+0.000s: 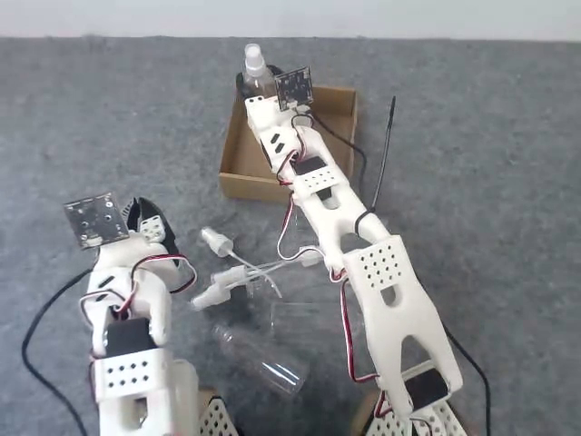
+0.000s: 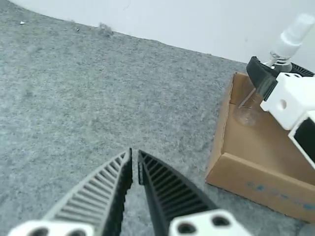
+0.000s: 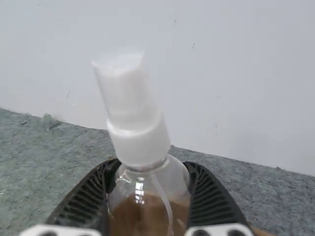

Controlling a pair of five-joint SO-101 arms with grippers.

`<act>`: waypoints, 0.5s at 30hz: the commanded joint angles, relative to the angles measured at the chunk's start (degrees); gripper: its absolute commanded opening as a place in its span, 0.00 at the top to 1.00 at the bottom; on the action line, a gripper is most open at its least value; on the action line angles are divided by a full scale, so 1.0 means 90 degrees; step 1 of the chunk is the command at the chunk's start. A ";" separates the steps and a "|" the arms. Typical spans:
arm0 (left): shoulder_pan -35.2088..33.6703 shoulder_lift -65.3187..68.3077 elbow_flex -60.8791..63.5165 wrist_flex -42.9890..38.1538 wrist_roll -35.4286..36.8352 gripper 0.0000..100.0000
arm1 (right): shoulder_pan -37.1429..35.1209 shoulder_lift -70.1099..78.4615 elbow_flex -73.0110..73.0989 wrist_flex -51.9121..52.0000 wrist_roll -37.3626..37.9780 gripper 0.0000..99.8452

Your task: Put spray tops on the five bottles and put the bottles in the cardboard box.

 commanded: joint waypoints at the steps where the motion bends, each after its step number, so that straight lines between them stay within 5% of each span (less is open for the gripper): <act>1: -0.0010 -0.0068 -0.0093 -0.0186 -0.0029 0.98 | -0.0142 -0.0220 -0.0469 -0.0190 -0.0029 0.87; 15: -0.0010 -0.0068 -0.0093 -0.0205 -0.0029 0.98 | -0.0142 -0.0239 -0.0469 -0.0142 0.0010 0.86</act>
